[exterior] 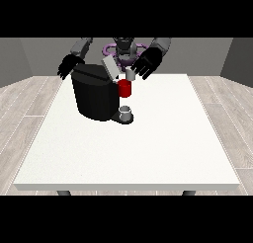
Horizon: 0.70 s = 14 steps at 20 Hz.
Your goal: Insert the coffee pod into the coffee machine and close the lid
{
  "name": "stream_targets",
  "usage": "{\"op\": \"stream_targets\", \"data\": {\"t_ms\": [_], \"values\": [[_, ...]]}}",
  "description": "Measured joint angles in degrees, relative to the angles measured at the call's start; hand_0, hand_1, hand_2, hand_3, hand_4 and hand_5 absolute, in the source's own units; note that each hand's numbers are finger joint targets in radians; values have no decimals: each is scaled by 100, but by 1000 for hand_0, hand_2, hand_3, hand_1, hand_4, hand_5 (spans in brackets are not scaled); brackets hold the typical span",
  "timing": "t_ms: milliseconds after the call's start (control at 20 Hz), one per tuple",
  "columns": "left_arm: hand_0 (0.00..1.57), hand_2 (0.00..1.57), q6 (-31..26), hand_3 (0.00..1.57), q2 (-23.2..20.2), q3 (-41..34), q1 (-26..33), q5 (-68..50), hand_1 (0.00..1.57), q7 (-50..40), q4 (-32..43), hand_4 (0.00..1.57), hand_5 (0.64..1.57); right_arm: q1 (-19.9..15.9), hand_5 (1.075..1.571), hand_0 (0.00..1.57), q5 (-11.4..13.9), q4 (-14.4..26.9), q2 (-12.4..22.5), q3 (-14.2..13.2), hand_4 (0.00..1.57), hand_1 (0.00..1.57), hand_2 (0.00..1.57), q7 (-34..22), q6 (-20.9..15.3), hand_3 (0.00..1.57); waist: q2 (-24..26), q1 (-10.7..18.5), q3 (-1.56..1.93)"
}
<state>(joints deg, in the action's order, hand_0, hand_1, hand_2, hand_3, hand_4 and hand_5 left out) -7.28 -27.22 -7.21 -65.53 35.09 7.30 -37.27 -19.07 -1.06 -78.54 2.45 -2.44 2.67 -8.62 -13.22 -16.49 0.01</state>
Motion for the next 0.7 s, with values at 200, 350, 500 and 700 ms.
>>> {"op": "stream_targets", "data": {"t_ms": [200, 350, 500, 700], "values": [[1283, 1314, 37, 1222, 125, 24, 46, 40, 1283, -35, 61, 504, 1571, 139, 1571, 0, 12, -44, -50, 49, 525, 0, 0, 12, -8, 0, 19, -42, 0], [1316, 1328, -38, 1225, 136, 19, -95, 56, 1316, -138, 99, 510, 1571, 75, 1571, 0, 18, -38, -73, 47, 512, 0, 0, 6, -41, 0, -29, -50, 1], [1260, 1298, -113, 1208, 133, 17, -145, 63, 1260, -111, 135, 511, 1571, 39, 1571, 0, -4, -90, -84, 31, 513, 0, 0, -37, -64, 0, -50, -58, 0], [1179, 1253, -78, 1183, 191, 39, -155, 105, 1179, -57, 135, 493, 1571, 28, 1571, 0, -31, -92, -74, -15, 513, 0, 0, -33, -81, 0, -91, -41, -1]]}}
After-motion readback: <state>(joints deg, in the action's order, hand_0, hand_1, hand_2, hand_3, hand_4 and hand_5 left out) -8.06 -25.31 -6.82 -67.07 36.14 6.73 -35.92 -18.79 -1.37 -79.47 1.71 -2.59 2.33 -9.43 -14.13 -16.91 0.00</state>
